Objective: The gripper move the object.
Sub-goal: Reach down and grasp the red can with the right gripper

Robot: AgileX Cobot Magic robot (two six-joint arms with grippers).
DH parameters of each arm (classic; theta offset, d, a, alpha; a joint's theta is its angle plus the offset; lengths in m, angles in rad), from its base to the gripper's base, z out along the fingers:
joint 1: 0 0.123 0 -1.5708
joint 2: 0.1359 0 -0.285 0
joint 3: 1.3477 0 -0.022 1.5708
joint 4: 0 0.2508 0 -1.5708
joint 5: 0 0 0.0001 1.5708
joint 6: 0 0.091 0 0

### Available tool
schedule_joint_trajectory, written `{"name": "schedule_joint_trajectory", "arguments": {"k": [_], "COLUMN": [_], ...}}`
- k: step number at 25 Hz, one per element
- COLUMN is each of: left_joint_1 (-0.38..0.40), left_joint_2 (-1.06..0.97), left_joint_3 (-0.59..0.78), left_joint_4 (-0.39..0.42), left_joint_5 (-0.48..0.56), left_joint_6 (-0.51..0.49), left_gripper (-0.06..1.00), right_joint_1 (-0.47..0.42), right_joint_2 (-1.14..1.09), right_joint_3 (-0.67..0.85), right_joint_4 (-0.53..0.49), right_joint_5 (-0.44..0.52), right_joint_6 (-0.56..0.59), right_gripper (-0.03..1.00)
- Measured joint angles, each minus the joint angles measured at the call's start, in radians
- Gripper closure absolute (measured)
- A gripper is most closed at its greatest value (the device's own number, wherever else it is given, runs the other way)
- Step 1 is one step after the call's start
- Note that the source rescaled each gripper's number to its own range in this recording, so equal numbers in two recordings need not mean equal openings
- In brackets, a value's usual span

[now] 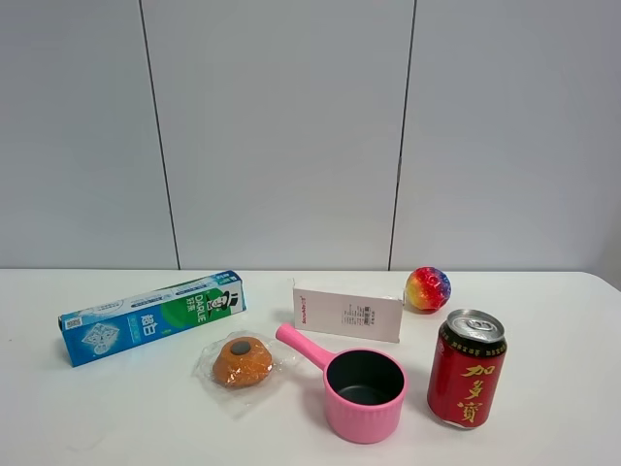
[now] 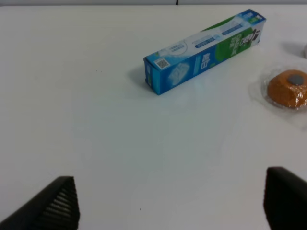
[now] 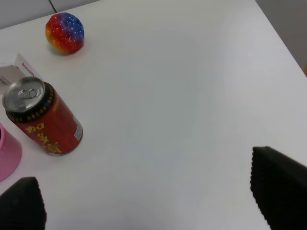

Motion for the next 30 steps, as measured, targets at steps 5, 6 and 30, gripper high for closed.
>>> {"name": "schedule_joint_trajectory", "arguments": {"k": [5, 6, 30], "left_joint_1": [0.0, 0.0, 0.0], "left_joint_2": [0.0, 0.0, 0.0], "left_joint_3": [0.0, 0.0, 0.0], "left_joint_4": [0.0, 0.0, 0.0], "left_joint_5": [0.0, 0.0, 0.0], "left_joint_6": [0.0, 0.0, 0.0], "left_gripper": [-0.06, -0.06, -0.06], "right_joint_1": [0.0, 0.0, 0.0], "right_joint_2": [0.0, 0.0, 0.0], "right_joint_3": [0.0, 0.0, 0.0], "right_joint_4": [0.0, 0.0, 0.0], "right_joint_5": [0.0, 0.0, 0.0], "right_joint_6": [0.0, 0.0, 0.0], "right_gripper": [0.37, 0.37, 0.37]}}
